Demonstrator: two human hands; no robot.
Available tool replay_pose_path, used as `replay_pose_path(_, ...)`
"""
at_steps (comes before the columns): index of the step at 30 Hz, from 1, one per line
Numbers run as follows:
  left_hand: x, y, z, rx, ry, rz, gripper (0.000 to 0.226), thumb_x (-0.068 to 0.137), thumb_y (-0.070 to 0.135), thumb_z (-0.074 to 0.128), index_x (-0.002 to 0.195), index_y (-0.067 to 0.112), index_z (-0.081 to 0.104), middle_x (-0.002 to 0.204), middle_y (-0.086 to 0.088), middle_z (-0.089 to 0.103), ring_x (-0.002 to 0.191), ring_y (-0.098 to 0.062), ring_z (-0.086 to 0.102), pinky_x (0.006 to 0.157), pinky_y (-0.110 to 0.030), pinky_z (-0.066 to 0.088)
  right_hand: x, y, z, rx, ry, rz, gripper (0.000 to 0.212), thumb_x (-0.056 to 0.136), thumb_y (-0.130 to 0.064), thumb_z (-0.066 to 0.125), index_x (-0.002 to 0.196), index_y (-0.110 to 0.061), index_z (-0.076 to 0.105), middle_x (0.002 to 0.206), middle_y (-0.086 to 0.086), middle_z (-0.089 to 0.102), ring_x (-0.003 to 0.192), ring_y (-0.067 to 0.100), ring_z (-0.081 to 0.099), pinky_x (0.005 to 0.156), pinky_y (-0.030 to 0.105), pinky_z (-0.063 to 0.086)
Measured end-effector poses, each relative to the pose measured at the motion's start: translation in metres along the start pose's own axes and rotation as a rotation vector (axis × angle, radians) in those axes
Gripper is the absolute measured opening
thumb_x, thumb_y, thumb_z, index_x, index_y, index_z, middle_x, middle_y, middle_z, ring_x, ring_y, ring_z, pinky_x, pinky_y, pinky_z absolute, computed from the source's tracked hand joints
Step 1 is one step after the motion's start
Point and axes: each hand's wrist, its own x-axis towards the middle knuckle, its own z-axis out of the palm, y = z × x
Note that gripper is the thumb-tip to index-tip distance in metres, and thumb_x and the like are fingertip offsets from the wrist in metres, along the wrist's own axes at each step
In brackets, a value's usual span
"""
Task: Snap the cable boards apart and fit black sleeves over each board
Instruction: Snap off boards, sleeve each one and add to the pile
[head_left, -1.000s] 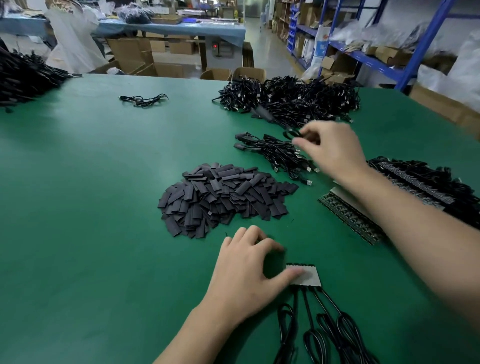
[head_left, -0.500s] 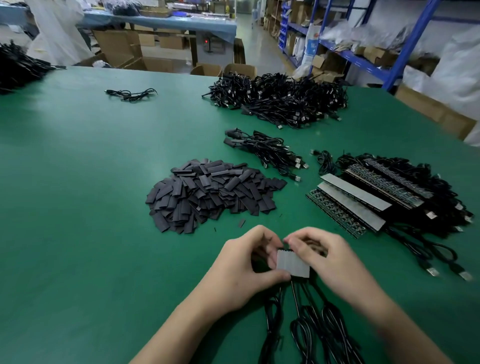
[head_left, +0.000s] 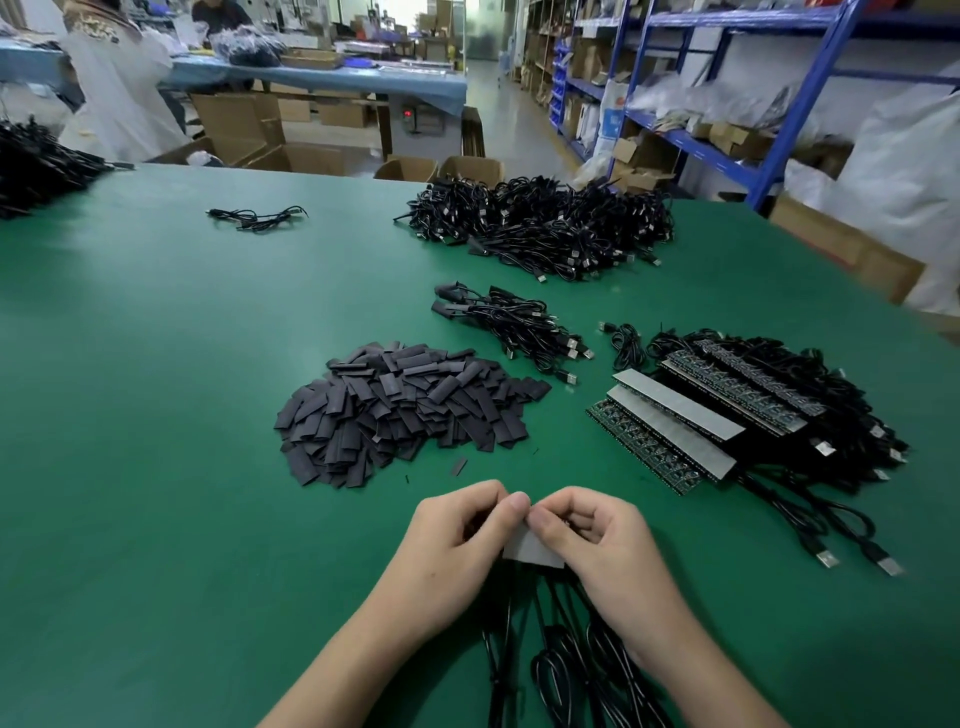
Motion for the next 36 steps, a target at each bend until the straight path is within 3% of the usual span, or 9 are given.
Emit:
replay_pose_path(4, 0.001, 0.004, 0.003, 0.025, 0.045, 0.045, 0.040, 0.102, 0.045, 0.050, 0.065, 0.032, 0.045, 0.062, 0.015, 0.037, 0.059, -0.003, 0.034, 0.055, -0.019, 0.030, 0.001, 0.002, 0.004, 0.093, -0.016, 0.042, 0.034, 0.078, -0.054, 0.075, 0.088, -0.021, 0.077, 0.085, 0.007, 0.078, 0.079, 0.015, 0.072, 0.073, 0.030, 0.056)
replay_pose_path(10, 0.000, 0.005, 0.006, 0.027, 0.085, 0.083, 0.058, 0.098, 0.058, 0.044, 0.072, 0.007, 0.055, 0.062, -0.005, 0.048, 0.058, -0.013, 0.042, 0.056, -0.038, 0.038, 0.001, 0.001, 0.007, 0.214, -0.030, 0.099, 0.020, 0.087, -0.038, 0.073, 0.084, -0.018, 0.076, 0.081, 0.006, 0.075, 0.073, 0.015, 0.068, 0.064, 0.026, 0.055)
replay_pose_path(12, 0.000, 0.006, 0.006, 0.004, 0.120, 0.076, 0.059, 0.099, 0.056, 0.045, 0.072, 0.005, 0.056, 0.061, -0.008, 0.055, 0.056, -0.023, 0.048, 0.055, -0.042, 0.041, 0.000, -0.003, 0.008, 0.229, -0.076, 0.094, 0.020, 0.089, -0.038, 0.071, 0.084, -0.019, 0.076, 0.079, 0.005, 0.074, 0.071, 0.014, 0.067, 0.063, 0.026, 0.055)
replay_pose_path(16, 0.000, 0.006, 0.006, -0.026, 0.164, 0.072, 0.056, 0.100, 0.053, 0.045, 0.071, 0.007, 0.057, 0.060, 0.005, 0.045, 0.058, -0.012, 0.040, 0.055, -0.030, 0.035, -0.001, -0.005, 0.009, 0.214, -0.100, 0.060, 0.017, 0.093, -0.032, 0.070, 0.087, -0.018, 0.076, 0.082, 0.011, 0.075, 0.076, 0.020, 0.068, 0.069, 0.032, 0.056)
replay_pose_path(21, 0.000, 0.010, 0.008, -0.109, 0.137, 0.055, 0.046, 0.102, 0.047, 0.048, 0.074, 0.015, 0.064, 0.067, -0.010, 0.054, 0.064, -0.023, 0.048, 0.062, -0.038, 0.043, -0.001, 0.000, 0.013, 0.289, -0.070, 0.059, 0.020, 0.094, -0.030, 0.070, 0.094, -0.011, 0.077, 0.094, 0.023, 0.076, 0.083, 0.031, 0.065, 0.078, 0.042, 0.054)
replay_pose_path(24, 0.001, 0.009, 0.008, -0.151, 0.081, 0.010, 0.054, 0.103, 0.046, 0.044, 0.085, 0.001, 0.067, 0.078, -0.023, 0.059, 0.070, -0.034, 0.056, 0.069, -0.049, 0.048, -0.001, -0.001, 0.015, 0.365, -0.090, 0.076, 0.026, 0.090, -0.031, 0.073, 0.093, -0.005, 0.074, 0.087, 0.019, 0.072, 0.080, 0.029, 0.063, 0.072, 0.037, 0.053)
replay_pose_path(29, 0.001, 0.011, 0.008, -0.223, 0.050, -0.028, 0.043, 0.104, 0.045, 0.043, 0.076, 0.022, 0.067, 0.065, -0.002, 0.055, 0.063, -0.012, 0.047, 0.060, -0.032, 0.041, 0.000, 0.001, 0.014, 0.440, -0.105, 0.096, 0.042, 0.088, -0.030, 0.074, 0.096, 0.010, 0.064, 0.086, 0.023, 0.065, 0.081, 0.032, 0.056, 0.069, 0.038, 0.049)
replay_pose_path(32, 0.001, 0.009, 0.008, -0.250, 0.028, -0.031, 0.052, 0.104, 0.047, 0.042, 0.086, 0.005, 0.068, 0.071, -0.022, 0.059, 0.064, -0.018, 0.051, 0.062, -0.037, 0.042, 0.000, 0.000, 0.014, 0.450, -0.126, 0.105, 0.044, 0.088, -0.030, 0.074, 0.099, 0.011, 0.063, 0.086, 0.022, 0.065, 0.080, 0.032, 0.057, 0.068, 0.038, 0.050)
replay_pose_path(36, 0.001, 0.008, 0.008, -0.266, 0.027, -0.034, 0.058, 0.103, 0.049, 0.042, 0.089, -0.003, 0.064, 0.069, -0.022, 0.055, 0.064, -0.018, 0.048, 0.061, -0.038, 0.040, 0.001, 0.000, 0.014, 0.466, -0.147, 0.109, 0.045, 0.086, -0.031, 0.075, 0.098, 0.010, 0.064, 0.084, 0.021, 0.065, 0.076, 0.029, 0.059, 0.067, 0.036, 0.051)
